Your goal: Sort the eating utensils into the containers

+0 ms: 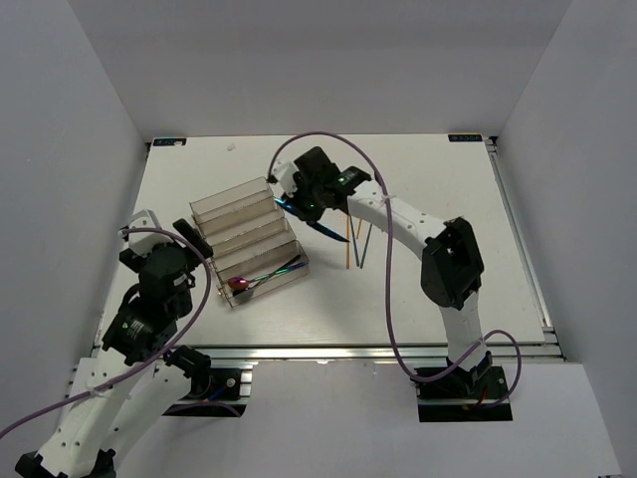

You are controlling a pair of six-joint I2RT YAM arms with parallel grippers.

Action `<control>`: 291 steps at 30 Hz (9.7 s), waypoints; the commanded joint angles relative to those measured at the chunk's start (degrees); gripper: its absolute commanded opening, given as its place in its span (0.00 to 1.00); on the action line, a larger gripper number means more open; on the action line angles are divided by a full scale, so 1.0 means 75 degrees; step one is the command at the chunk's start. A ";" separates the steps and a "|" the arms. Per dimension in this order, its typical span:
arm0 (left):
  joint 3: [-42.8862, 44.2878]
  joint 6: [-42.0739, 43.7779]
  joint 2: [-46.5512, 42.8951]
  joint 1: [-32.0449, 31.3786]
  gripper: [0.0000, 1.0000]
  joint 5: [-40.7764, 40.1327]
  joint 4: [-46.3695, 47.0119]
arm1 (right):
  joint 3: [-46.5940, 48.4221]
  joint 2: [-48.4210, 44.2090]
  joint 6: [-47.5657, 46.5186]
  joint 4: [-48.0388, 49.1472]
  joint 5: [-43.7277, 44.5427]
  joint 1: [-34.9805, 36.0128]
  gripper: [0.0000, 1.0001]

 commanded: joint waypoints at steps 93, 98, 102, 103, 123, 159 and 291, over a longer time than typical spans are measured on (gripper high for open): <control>-0.0104 0.0117 0.0041 0.0017 0.98 0.0162 0.0176 | 0.1414 0.2123 0.4199 0.1606 0.2814 -0.3163 0.41; -0.0104 0.0117 0.0017 0.0005 0.98 0.0174 0.0176 | 0.1391 0.2275 0.4222 0.1454 0.2651 -0.3304 0.32; -0.0104 0.0117 0.0041 0.0017 0.98 0.0197 0.0176 | 0.1437 0.2439 0.4199 0.1278 0.2545 -0.3316 0.32; -0.0104 0.0117 0.0041 0.0017 0.98 0.0197 0.0176 | 0.1519 0.2486 0.4199 0.1231 0.2568 -0.3316 0.32; -0.0104 0.0117 -0.0006 0.0017 0.98 0.0220 0.0153 | 0.1579 0.3142 0.4292 0.0762 0.2462 -0.3316 0.27; -0.0104 0.0082 -0.0252 0.0017 0.98 0.0150 0.0094 | -0.0062 0.0823 0.4749 0.1676 0.2123 -0.3316 0.00; -0.0210 0.0421 0.1119 0.0017 0.98 0.1873 0.0457 | -0.2770 -0.0562 -0.0898 0.1572 -0.0115 -0.4511 0.43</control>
